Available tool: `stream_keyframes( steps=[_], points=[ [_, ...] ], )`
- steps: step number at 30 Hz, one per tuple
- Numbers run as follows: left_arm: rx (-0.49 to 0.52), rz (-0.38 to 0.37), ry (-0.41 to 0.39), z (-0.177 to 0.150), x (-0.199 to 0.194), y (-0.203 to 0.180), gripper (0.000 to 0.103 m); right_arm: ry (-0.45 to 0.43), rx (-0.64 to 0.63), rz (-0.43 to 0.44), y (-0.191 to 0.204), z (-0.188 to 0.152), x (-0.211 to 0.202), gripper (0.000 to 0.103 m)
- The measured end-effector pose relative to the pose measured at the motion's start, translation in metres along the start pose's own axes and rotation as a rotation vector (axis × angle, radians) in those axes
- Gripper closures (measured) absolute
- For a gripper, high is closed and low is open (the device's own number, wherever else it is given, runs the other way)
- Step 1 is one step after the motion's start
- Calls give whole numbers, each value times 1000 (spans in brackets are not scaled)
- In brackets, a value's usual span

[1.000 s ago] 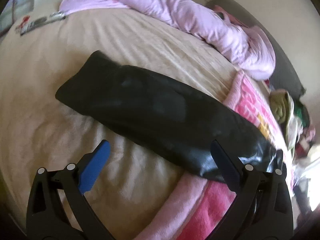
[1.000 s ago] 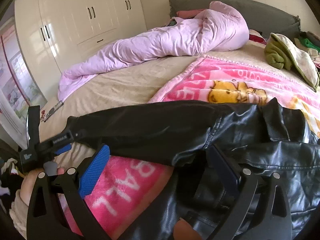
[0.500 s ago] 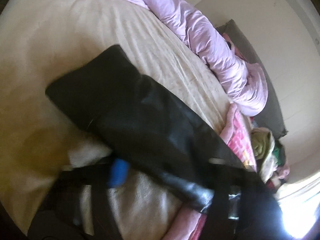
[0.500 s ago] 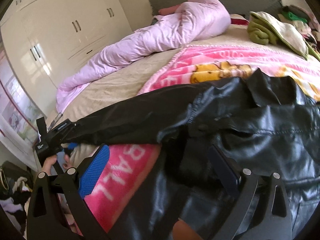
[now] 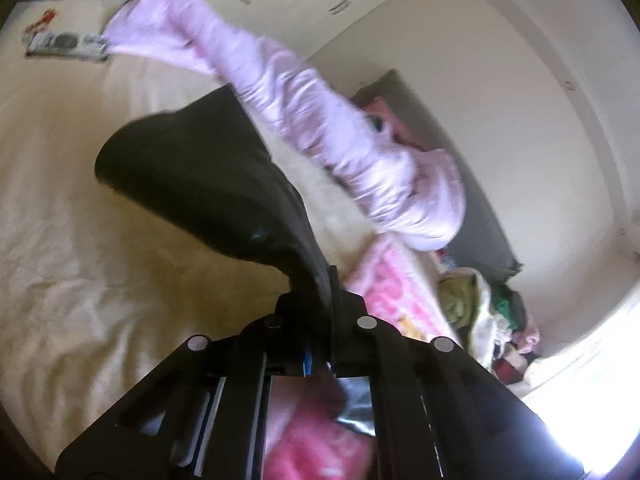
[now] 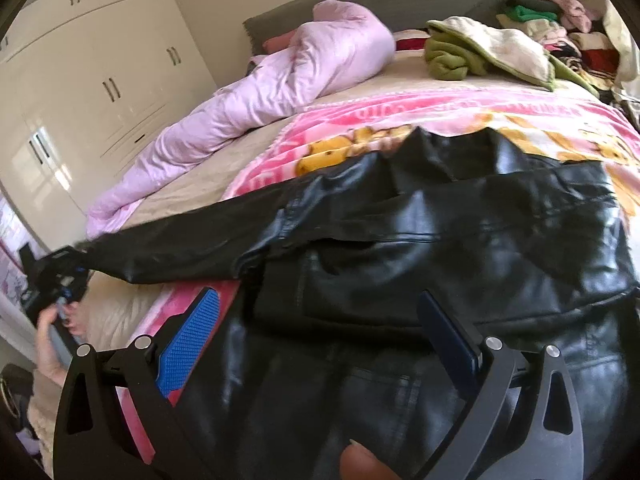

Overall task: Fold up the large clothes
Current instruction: 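Grasp the sleeve cuff with the left tool and lift it, then carry the held sleeve with the left tool across the jacket front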

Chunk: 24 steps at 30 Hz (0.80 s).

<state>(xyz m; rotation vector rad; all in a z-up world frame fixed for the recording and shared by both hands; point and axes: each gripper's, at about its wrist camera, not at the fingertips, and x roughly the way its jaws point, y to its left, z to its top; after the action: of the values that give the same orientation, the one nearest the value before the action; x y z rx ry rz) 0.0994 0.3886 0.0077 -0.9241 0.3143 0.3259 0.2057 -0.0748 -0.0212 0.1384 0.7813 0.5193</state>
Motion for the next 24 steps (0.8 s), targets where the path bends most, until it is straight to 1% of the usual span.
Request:
stream_keyframes(
  steps=[2, 5, 6, 10, 13, 17, 20, 24],
  points=[
    [32, -32, -20, -4, -11, -16, 103, -9, 3, -27, -7, -1, -8, 5],
    [90, -41, -42, -10, -22, -35, 103, -30, 2, -61, -17, -1, -23, 4],
    [104, -62, -43, -12, -27, -44, 103, -38, 3, -69, -20, -1, -28, 4],
    [174, -98, -59, -18, -40, -71, 103, -64, 19, -77, -32, 0, -50, 4],
    [252, -117, -62, -27, -48, -101, 103, -83, 30, -89, -39, -1, -64, 4],
    [359, -147, -42, -43, -52, -148, 103, -110, 61, -97, -52, -2, -81, 5],
    [405, -185, -19, -58, -54, -176, 103, -139, 95, -102, -65, -3, -95, 5],
    [462, -223, -1, -76, -54, -206, 103, -187, 102, -147, -73, -4, -113, 5]
  ],
)
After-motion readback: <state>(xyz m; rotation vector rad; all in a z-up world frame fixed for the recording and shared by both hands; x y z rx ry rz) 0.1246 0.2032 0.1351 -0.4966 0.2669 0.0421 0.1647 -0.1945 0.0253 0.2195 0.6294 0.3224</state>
